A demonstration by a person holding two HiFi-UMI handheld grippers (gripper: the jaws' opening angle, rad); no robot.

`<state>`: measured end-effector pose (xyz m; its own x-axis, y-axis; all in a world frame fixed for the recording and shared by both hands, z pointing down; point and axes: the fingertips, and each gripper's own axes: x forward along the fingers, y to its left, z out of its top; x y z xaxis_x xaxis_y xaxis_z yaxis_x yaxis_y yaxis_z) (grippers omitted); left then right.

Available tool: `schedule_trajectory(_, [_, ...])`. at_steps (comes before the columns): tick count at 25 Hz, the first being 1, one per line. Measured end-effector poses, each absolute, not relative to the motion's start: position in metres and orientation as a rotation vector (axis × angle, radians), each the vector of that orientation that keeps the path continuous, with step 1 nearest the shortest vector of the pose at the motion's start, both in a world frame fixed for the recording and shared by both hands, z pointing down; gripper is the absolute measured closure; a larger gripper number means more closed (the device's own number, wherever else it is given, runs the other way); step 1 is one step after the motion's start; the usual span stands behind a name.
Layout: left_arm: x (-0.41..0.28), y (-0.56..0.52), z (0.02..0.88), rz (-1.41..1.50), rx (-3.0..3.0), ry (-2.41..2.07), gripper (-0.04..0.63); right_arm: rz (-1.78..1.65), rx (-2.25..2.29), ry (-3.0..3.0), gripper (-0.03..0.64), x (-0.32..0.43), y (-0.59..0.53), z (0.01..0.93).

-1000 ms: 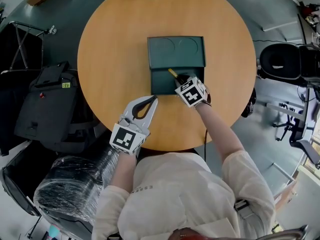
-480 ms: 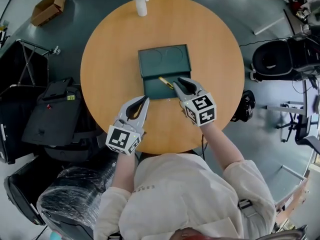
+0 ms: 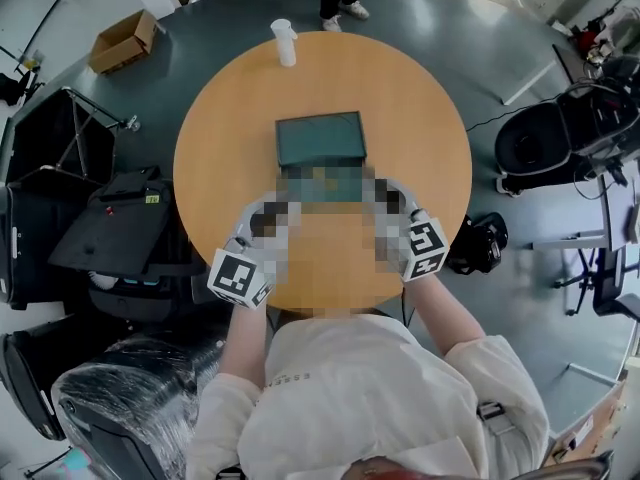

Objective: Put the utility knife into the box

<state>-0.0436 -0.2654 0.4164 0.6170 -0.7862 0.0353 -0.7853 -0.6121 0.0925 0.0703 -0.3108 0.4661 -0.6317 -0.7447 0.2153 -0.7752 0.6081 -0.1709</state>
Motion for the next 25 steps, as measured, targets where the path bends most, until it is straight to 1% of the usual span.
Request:
schedule_trajectory(4, [-0.043,-0.252,0.407,-0.057,2.718,-1.397,0.578,0.323,1.25,-2.71,0.623,0.072,-0.298,0.46])
schedule_trajectory(13, [-0.04,-0.204,0.431,-0.057,2.677,-1.359,0.578,0.345,1.237,-2.684,0.624,0.072,-0.251,0.471])
schedule_trajectory(25, [-0.05,-0.086,0.424,-0.073,2.752,-1.267,0.578,0.257,1.32,-2.642,0.624,0.056,-0.127,0.451])
